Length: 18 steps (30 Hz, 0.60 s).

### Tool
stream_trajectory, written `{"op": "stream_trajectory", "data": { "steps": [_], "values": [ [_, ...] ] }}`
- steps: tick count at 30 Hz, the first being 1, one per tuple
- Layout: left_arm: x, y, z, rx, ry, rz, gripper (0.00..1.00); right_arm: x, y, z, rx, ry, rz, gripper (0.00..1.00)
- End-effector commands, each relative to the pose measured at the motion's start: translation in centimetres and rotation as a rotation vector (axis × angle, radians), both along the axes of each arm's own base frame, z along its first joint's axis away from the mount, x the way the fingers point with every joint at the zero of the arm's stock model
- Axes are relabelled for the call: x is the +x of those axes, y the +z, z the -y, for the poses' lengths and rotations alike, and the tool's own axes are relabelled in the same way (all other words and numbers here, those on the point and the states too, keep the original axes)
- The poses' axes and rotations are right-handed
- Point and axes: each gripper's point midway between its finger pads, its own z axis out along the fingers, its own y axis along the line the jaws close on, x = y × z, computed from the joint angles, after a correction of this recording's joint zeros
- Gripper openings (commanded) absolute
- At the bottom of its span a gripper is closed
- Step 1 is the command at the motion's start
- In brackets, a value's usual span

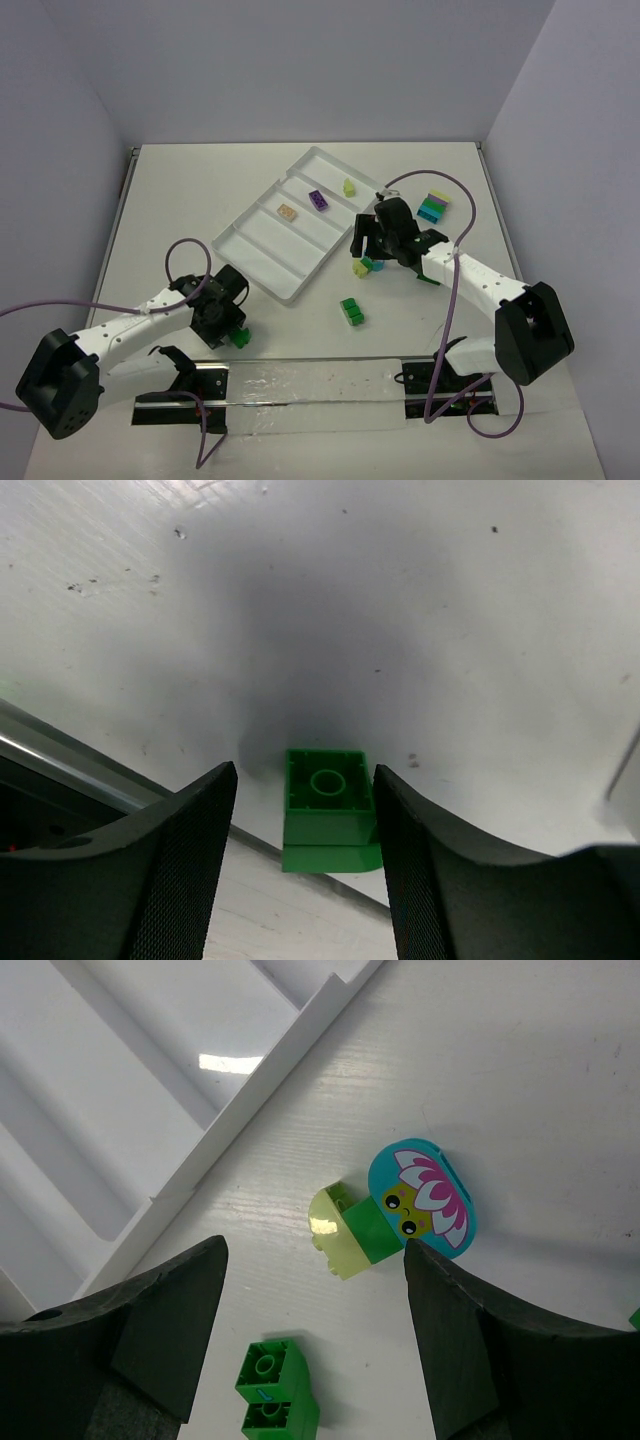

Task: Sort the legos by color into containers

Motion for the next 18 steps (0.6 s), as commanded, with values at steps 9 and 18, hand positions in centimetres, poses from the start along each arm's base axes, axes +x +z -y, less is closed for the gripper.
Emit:
{"op": "stream_trajectory", "data": {
  "steps": [9, 18],
  "values": [
    [-0.1, 0.0, 0.3, -0.031, -0.003, 0.021, 0.45, 0.7, 2.3, -1.5, 0.05, 0.024, 0.067, 0.79],
    [-0.5, 0.6, 0.3, -0.058, 0.002, 0.031, 0.65, 0.8, 2.9, -2.2, 0.061, 0.044, 0.079, 0.79]
  ]
}}
